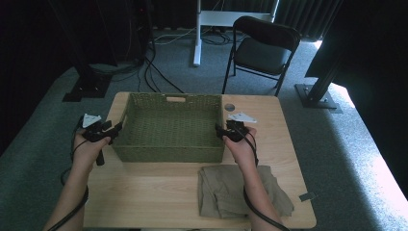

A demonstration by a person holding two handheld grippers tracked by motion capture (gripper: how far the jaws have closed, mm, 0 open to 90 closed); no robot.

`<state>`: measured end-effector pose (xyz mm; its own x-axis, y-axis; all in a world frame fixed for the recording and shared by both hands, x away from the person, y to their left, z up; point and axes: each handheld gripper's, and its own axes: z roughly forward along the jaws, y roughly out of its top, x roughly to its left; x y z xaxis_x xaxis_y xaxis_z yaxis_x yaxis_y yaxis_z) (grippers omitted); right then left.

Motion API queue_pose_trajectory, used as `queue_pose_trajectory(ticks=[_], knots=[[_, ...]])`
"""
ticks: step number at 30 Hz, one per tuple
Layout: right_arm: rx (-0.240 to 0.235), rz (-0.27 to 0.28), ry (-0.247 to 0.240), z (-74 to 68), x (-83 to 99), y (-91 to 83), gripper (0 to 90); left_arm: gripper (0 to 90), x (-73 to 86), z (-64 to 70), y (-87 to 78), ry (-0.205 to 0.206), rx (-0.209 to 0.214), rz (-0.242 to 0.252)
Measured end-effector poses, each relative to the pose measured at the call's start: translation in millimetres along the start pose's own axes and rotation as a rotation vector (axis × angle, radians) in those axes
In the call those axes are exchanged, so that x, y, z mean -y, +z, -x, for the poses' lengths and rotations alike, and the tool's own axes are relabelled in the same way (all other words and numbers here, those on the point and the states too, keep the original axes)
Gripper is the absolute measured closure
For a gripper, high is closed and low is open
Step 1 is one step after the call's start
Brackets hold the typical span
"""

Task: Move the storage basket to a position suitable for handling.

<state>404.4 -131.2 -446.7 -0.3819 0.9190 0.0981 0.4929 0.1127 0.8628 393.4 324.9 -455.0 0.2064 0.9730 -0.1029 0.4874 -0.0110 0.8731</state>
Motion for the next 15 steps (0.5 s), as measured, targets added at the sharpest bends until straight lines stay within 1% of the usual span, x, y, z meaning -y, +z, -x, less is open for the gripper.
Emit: queue_pose_trajectory(ticks=[1,2,3,4,5,8,9,11,13,14,15], knots=[[0.007,-0.001,0.000,-1.3,-1.5,2.5,48.7,50.5,-1.6,0.1,3.7,0.008,-0.006,-0.007],[0.017,0.001,0.008,-2.4,-2.8,5.2,48.9,50.5,-2.9,0.0,7.3,0.006,-0.015,-0.015],[0.028,0.005,0.012,-3.1,-3.7,8.1,49.1,50.5,-3.7,0.1,11.0,0.018,-0.027,-0.021],[0.039,0.003,0.014,-3.8,-4.6,11.2,49.0,50.5,-4.2,0.3,14.4,0.017,-0.033,-0.024],[0.049,-0.003,0.019,-3.8,-5.0,14.7,48.9,50.5,-4.5,0.4,17.9,0.005,-0.035,-0.026],[0.083,-0.024,0.050,-2.4,-4.3,25.3,49.2,50.6,-3.3,0.6,27.2,0.001,-0.045,-0.030],[0.099,-0.033,0.061,-1.9,-3.4,28.4,51.0,51.0,-2.8,1.2,29.5,0.002,-0.046,-0.036],[0.121,-0.039,0.079,-1.1,-0.7,34.6,52.0,51.2,-1.4,2.7,34.2,0.016,-0.044,-0.044],[0.146,-0.042,0.084,-1.5,1.9,39.8,54.7,55.0,-0.4,3.6,38.0,0.031,-0.052,-0.043],[0.157,-0.038,0.088,-1.8,2.7,42.0,55.8,55.4,0.3,3.9,39.8,0.029,-0.059,-0.045],[0.165,-0.043,0.089,-2.5,3.3,44.1,57.8,57.9,0.8,4.5,41.4,0.030,-0.059,-0.046]])
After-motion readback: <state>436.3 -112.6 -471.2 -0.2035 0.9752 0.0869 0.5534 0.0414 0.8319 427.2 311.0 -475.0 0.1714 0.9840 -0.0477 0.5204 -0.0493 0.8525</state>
